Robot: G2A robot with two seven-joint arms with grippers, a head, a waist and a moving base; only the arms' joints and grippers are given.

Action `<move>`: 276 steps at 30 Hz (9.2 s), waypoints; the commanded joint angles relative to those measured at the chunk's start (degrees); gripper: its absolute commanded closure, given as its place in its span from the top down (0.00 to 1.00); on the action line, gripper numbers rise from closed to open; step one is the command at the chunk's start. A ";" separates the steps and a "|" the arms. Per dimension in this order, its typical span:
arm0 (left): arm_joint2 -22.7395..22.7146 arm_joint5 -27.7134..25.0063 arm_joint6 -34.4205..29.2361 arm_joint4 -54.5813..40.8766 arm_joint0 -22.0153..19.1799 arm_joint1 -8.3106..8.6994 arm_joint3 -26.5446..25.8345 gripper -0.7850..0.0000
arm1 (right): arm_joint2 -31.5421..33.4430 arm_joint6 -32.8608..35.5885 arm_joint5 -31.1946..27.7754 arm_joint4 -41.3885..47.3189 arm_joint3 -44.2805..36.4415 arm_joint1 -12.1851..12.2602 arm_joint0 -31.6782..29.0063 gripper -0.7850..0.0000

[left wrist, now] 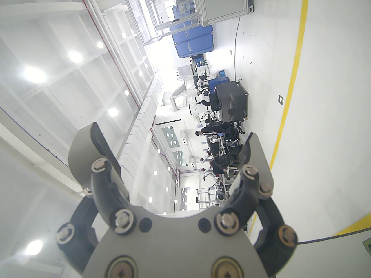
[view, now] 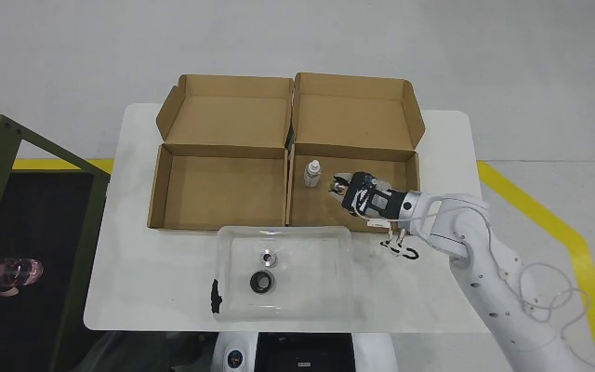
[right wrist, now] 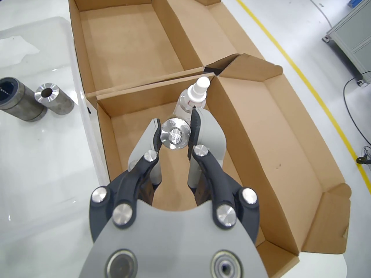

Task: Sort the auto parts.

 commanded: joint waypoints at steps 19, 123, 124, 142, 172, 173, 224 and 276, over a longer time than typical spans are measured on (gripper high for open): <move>0.00 0.00 0.00 0.00 0.00 0.00 0.00 1.00 | -10.62 11.20 -2.21 4.98 18.96 -2.98 16.14 0.00; 0.00 0.00 0.00 0.00 0.00 0.00 0.00 1.00 | -22.87 4.86 0.16 -5.84 -1.57 -4.51 1.32 0.44; 0.00 0.00 0.00 0.00 0.00 0.00 0.00 1.00 | -23.06 4.86 0.28 -5.88 -1.31 -4.60 1.43 0.44; 0.00 0.00 0.00 0.00 0.00 0.00 0.00 1.00 | -28.30 5.40 1.18 -5.07 5.16 -7.42 6.13 0.45; 0.00 0.00 0.00 0.00 0.00 0.00 0.00 1.00 | -31.06 3.17 1.38 -4.85 9.57 -10.61 9.26 0.00; 0.00 0.00 0.00 0.00 0.00 0.00 0.00 1.00 | -30.86 2.95 1.28 -4.99 9.12 -10.57 9.19 0.00; 0.00 0.00 0.00 0.00 0.00 0.00 0.00 1.00 | -13.42 -23.18 12.24 -16.37 -7.56 -8.95 3.40 0.00; 0.00 0.00 0.00 0.00 0.00 0.00 0.00 1.00 | -29.69 -8.05 8.46 0.65 29.82 -19.97 28.55 0.00</move>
